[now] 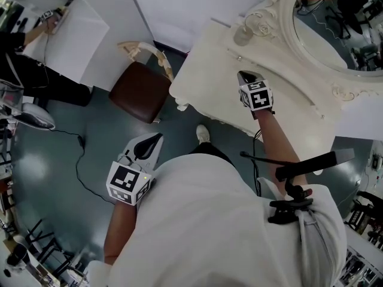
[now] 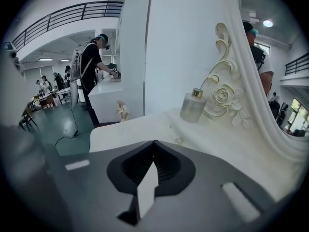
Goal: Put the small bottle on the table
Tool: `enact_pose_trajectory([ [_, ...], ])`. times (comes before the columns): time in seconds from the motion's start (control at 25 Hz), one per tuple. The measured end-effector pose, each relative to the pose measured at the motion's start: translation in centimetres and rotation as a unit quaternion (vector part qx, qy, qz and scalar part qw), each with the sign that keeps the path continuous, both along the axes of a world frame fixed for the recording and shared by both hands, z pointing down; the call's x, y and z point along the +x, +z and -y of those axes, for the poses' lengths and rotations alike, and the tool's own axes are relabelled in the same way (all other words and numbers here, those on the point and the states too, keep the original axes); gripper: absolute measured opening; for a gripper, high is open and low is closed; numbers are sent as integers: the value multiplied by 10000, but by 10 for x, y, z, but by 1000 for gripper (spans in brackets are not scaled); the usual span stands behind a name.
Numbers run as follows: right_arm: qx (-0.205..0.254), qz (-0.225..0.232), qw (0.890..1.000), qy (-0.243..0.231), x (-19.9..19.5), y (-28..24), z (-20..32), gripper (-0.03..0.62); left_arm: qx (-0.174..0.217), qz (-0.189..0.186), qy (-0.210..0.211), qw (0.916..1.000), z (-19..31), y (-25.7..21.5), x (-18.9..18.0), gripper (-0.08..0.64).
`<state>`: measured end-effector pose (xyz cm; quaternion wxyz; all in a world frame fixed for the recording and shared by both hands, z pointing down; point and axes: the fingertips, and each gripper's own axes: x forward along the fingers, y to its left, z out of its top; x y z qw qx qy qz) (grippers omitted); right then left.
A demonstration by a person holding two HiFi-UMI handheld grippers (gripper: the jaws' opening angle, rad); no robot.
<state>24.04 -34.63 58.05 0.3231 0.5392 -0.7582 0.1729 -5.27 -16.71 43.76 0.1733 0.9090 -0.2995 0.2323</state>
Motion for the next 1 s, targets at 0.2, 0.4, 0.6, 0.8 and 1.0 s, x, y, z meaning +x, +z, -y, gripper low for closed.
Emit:
enact_pose_trajectory([
  [0.2,37,78,10000,-19,-33,-10,-43,2,52,-48,49,10000,-25,-1,-22,2],
  [0.4,54,99,9998,-136,-69,-20,-88,2,150,-18,138,9998,-53,-3,-43,3],
  [0.6,66,218,9993,-299,-103,-28,-131,2,218,14,223,9995,-81,-1,-57,2],
  [0.8,110,294,9986,-431,-132,-35,-173,2,231,36,265,9994,-114,4,-71,3],
  [1.0,122,369,9979,-525,-155,-37,-210,2,171,0,266,9995,-140,12,-83,3],
])
